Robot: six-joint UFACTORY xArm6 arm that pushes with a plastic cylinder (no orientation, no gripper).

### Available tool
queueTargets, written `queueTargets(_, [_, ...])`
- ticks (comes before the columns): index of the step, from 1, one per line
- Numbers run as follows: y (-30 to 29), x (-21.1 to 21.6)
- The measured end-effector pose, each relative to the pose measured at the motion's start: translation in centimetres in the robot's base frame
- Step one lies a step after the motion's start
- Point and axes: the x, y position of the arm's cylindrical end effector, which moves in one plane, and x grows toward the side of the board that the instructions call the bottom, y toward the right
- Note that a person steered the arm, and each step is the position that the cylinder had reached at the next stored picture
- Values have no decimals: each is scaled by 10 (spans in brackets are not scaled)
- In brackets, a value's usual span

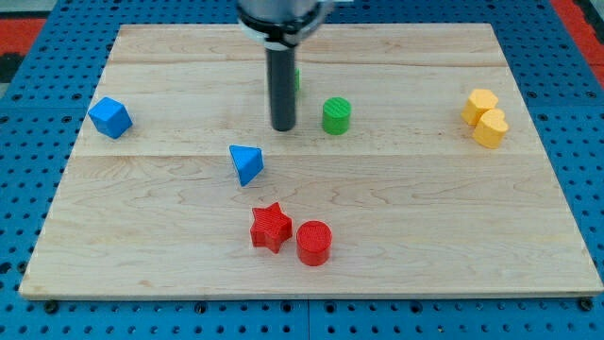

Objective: Push the blue triangle into the blue cube

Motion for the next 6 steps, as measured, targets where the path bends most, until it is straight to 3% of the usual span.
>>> queueTargets(2, [-71,-66])
queueTargets(3, [-70,-123])
queueTargets(4, [-31,-135])
queueTargets(6, [6,-63])
